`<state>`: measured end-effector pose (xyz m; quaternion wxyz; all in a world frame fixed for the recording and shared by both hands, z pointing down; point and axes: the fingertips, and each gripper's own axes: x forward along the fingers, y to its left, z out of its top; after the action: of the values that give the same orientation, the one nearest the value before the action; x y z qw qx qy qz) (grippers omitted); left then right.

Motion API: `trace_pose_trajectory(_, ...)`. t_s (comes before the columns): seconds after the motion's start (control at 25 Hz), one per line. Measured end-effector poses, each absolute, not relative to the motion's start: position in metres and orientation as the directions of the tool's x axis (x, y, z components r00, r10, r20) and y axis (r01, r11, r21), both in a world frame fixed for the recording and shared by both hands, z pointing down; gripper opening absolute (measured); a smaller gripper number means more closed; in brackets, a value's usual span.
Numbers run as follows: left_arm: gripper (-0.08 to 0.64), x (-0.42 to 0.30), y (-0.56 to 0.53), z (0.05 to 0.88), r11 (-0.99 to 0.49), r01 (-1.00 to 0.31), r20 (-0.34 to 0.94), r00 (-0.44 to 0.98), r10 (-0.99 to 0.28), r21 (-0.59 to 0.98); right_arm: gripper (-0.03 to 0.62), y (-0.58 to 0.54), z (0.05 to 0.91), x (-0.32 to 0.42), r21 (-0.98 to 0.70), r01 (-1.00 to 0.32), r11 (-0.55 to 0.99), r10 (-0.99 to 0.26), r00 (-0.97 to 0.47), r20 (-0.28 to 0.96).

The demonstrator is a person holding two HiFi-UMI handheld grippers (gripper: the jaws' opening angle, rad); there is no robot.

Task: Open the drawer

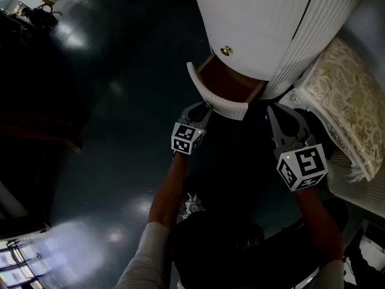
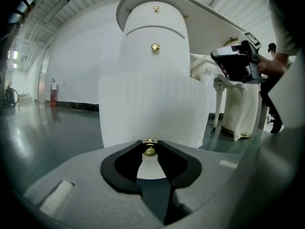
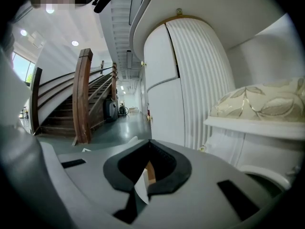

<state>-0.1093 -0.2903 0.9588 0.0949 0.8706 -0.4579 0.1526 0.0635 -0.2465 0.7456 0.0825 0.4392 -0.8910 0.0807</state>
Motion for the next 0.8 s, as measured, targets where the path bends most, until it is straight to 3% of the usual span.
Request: trace_pose_trajectory(0.8, 0.106, -0.14, -0.246, 0.958, -0.539, -0.842, 0.362, 0.51, -0.78, 0.023, 0.015, -0.246, 0.748, 0.036, -0.055, -0.767, 0.64, -0.742, -0.635, 0.214)
